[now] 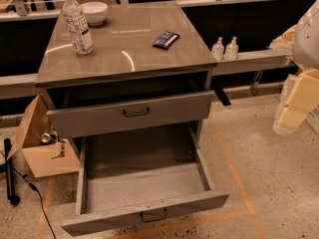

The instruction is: Place rxbar blueberry into middle drawer

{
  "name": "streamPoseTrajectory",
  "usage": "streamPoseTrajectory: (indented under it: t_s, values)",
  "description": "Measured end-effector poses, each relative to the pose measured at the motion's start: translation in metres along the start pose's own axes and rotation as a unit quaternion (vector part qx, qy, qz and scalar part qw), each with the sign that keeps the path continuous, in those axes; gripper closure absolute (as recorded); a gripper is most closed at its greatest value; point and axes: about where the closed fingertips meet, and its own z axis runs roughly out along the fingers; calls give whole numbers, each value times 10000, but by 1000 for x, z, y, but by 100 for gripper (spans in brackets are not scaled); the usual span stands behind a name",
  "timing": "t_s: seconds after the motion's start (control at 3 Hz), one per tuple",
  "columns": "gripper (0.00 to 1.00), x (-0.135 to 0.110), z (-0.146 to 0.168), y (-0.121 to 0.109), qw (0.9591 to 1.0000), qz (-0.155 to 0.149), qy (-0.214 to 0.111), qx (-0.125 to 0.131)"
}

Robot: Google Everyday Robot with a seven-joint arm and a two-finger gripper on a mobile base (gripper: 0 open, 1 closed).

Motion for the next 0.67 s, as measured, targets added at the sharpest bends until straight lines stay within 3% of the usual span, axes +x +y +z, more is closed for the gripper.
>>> streamPoseTrajectory:
  t_s: [0.33, 0.67]
  values:
    - [0, 0, 0, 0, 10000, 0, 0, 1]
    - [0, -14, 11, -22, 9984, 231, -501, 152]
